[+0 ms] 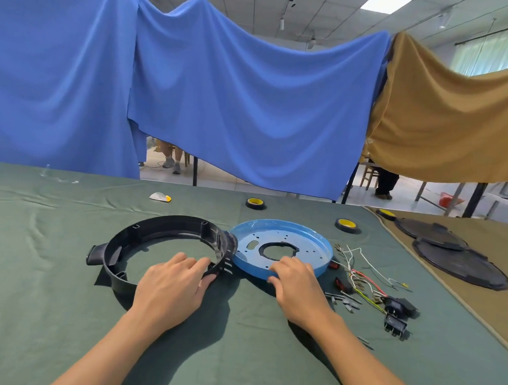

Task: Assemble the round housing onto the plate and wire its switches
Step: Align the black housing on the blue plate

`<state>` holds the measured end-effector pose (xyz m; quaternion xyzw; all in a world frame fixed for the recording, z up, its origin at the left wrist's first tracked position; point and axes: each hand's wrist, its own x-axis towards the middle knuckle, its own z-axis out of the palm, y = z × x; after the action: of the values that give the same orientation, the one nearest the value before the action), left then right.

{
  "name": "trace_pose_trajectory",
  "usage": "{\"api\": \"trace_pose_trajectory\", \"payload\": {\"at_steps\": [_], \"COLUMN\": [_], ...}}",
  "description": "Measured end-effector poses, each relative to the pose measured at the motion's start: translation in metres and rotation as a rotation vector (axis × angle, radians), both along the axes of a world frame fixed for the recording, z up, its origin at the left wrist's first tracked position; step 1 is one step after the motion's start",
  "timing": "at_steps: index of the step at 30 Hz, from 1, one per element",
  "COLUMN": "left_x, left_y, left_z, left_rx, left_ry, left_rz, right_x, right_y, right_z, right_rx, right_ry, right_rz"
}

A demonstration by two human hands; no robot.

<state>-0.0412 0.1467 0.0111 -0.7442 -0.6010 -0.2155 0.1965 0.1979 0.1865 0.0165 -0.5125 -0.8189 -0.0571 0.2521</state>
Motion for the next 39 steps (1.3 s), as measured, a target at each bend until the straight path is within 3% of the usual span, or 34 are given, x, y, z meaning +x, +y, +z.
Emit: {"api": "trace_pose_trajectory", "payload": {"at_steps": [3,7,10,13,16,19,21,24,26,29,32,34,36,37,39], "left_x": [-0.002,0.000,0.000,0.007,0.025,0.042,0.047,0.044,0.040,0.037,0.028,0.017,0.005,0.000,-0.007], "left_y": [0.002,0.000,0.000,0.003,0.007,0.004,0.003,0.002,0.000,-0.007,-0.013,-0.016,-0.020,-0.022,-0.028], "left_z": [0.002,0.000,0.001,0.006,0.013,0.028,0.035,0.040,0.043,0.047,0.052,0.052,0.050,0.048,0.046], "left_rx": [0.003,-0.033,-0.027,0.027,-0.039,-0.117,-0.093,-0.023,-0.107,-0.304,-0.359,-0.371,-0.344,-0.326,-0.333], "left_ry": [-0.038,0.004,-0.011,-0.069,-0.439,-1.034,-1.329,-1.429,-1.578,-1.797,-1.980,-2.038,-1.975,-1.945,-1.914], "left_rz": [0.040,0.066,0.063,0.079,0.006,-0.160,-0.215,-0.207,-0.253,-0.423,-0.373,-0.282,-0.234,-0.232,-0.236], "right_x": [0.010,0.021,0.025,0.030,0.036,0.041,0.044,0.051,0.054,0.056,0.058,0.060,0.063,0.062,0.057], "right_y": [0.002,-0.002,-0.010,-0.022,-0.034,-0.045,-0.047,-0.048,-0.048,-0.049,-0.046,-0.046,-0.046,-0.047,-0.051], "right_z": [0.016,0.054,0.080,0.091,0.093,0.084,0.074,0.059,0.052,0.043,0.037,0.035,0.026,0.021,0.010], "right_rx": [0.115,0.152,0.030,-0.169,-0.410,-0.579,-0.664,-0.753,-0.773,-0.844,-0.806,-0.590,-0.309,-0.234,-0.238], "right_ry": [0.140,0.557,0.917,1.402,1.790,1.913,1.961,1.997,2.007,1.958,1.754,1.357,0.730,0.438,0.034], "right_rz": [-0.030,-0.014,0.064,0.256,0.438,0.546,0.570,0.574,0.567,0.547,0.325,0.035,-0.175,-0.192,-0.154]}}
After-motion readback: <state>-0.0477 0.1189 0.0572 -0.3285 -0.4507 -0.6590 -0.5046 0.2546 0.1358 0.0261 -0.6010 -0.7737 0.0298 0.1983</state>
